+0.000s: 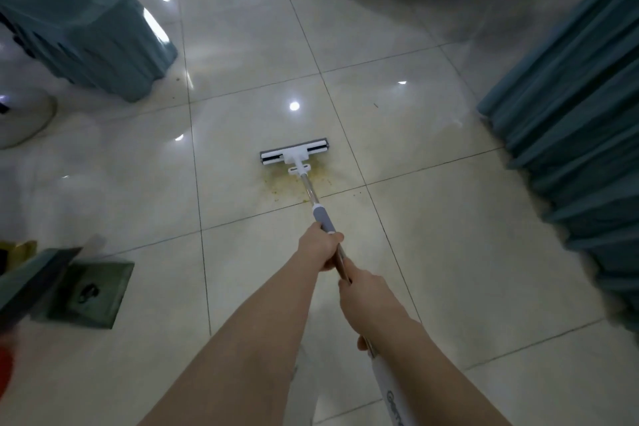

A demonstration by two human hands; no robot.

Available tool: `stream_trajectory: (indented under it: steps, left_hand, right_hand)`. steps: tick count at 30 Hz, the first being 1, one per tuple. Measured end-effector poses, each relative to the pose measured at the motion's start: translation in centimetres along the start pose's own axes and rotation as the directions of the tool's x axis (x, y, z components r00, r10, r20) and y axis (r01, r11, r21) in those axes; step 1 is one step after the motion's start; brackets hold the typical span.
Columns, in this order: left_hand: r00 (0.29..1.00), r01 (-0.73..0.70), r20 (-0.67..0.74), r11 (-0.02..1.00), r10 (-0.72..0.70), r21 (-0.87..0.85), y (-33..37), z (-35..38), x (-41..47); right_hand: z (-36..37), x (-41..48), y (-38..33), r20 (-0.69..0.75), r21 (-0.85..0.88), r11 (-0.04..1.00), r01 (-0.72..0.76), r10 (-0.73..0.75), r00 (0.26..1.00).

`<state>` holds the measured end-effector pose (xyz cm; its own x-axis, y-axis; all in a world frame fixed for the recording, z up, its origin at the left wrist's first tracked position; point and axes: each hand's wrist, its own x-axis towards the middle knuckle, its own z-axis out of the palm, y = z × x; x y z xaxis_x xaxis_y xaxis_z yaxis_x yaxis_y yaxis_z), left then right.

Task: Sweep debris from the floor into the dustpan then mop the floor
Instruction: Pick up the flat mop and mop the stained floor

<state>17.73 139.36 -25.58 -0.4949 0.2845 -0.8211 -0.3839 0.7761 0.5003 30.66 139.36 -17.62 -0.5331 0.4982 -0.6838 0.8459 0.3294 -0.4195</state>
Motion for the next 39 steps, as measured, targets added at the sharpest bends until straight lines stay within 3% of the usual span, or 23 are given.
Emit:
stream_trajectory:
  steps: [2, 9, 16, 25, 39]
  left_hand:
    - [0.999, 0.025, 0.025, 0.998, -0.024, -0.061, -3.9, 2.7, -3.3]
    - [1.0, 0.009, 0.012, 0.999, -0.008, -0.034, -15.7, 12.1, -14.7]
    - [0.999, -0.036, -0.02, 0.999, 0.036, 0.001, -19.4, 14.2, -19.9]
    - [0.992, -0.103, -0.082, 0.993, 0.098, -0.064, -11.6, 6.8, -12.5]
    - [0.964, -0.243, -0.091, 0.967, 0.249, 0.071, 5.2, -7.7, 9.7]
  right_hand:
    - [1.9, -4.0, 3.6, 0.006, -0.014, 1.0, -0.002, 0.002, 1.0]
    - [6.0, -18.3, 14.9, 0.036, -0.052, 0.999, -0.006, 0.008, 0.999]
    - [6.2, -25.0, 16.5, 0.055, 0.016, 1.0, -0.019, 0.018, 0.998]
    - [3.3, -16.4, 6.2, -0.002, 0.0, 0.998, -0.067, 0.067, 0.998]
    - [-2.2, 8.3, -10.9, -0.016, 0.089, 0.994, -0.068, 0.07, 0.997]
